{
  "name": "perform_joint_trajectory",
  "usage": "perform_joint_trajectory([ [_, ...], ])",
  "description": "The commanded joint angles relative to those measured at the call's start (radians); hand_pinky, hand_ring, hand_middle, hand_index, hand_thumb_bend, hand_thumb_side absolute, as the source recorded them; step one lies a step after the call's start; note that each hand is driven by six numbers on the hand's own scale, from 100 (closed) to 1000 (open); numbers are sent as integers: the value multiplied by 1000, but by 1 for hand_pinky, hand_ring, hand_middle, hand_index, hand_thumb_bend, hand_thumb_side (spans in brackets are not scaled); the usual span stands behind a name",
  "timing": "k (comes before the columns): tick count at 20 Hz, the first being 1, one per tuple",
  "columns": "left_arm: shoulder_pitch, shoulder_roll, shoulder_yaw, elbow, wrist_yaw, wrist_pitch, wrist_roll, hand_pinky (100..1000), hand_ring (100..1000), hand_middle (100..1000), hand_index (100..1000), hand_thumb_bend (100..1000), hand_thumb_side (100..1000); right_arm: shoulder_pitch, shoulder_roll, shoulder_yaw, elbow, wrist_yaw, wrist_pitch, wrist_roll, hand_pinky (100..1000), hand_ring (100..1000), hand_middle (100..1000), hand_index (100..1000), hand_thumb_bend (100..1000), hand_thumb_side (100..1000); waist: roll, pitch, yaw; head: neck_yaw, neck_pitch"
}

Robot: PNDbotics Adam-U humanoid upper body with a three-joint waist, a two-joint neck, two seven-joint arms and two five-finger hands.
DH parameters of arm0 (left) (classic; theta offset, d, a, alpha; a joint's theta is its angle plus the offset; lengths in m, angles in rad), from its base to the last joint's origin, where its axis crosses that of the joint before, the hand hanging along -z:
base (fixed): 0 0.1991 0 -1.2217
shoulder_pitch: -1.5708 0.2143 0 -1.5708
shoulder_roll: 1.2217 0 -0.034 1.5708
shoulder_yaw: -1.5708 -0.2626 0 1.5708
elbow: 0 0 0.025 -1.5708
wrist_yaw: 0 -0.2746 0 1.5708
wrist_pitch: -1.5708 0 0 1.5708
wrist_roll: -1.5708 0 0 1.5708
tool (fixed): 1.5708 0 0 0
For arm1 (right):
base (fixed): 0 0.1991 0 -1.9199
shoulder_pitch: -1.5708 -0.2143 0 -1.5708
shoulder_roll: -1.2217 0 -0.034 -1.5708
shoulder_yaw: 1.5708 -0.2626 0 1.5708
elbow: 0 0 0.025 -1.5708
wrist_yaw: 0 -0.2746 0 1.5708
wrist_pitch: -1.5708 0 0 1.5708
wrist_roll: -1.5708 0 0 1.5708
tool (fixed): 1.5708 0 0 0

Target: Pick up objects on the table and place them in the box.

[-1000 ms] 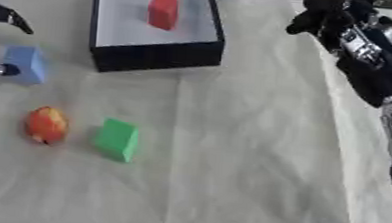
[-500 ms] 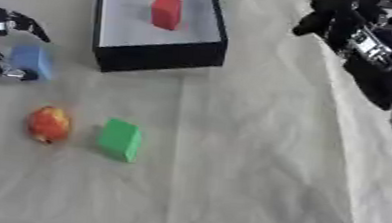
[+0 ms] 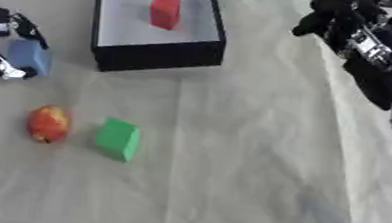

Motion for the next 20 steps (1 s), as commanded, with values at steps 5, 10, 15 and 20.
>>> perform_joint_trajectory([
  [5, -55, 51, 39, -191, 287, -164, -345, 747, 671, 551, 644, 100, 219, -10, -42, -29, -25, -46, -17, -28, 1000, 758, 667, 795, 100, 543, 14, -30, -2, -34, 0],
  [10, -92, 31, 45, -223, 328, -97, -349, 742, 660, 553, 644, 100, 209, -19, -53, -49, -25, -79, -20, -69, 1000, 757, 664, 790, 100, 544, 16, -29, -16, -32, -1],
  [15, -138, -3, 79, -221, 291, -95, -346, 737, 657, 556, 646, 100, 189, -56, -87, -87, -25, -121, -35, -161, 1000, 772, 678, 795, 100, 537, 22, -24, -38, -12, -9],
  [20, -185, -55, 126, -189, 163, -125, -268, 734, 661, 562, 647, 179, 180, -107, -137, -98, -25, -157, -95, -232, 1000, 793, 692, 799, 100, 529, 29, -14, -75, 20, -24],
])
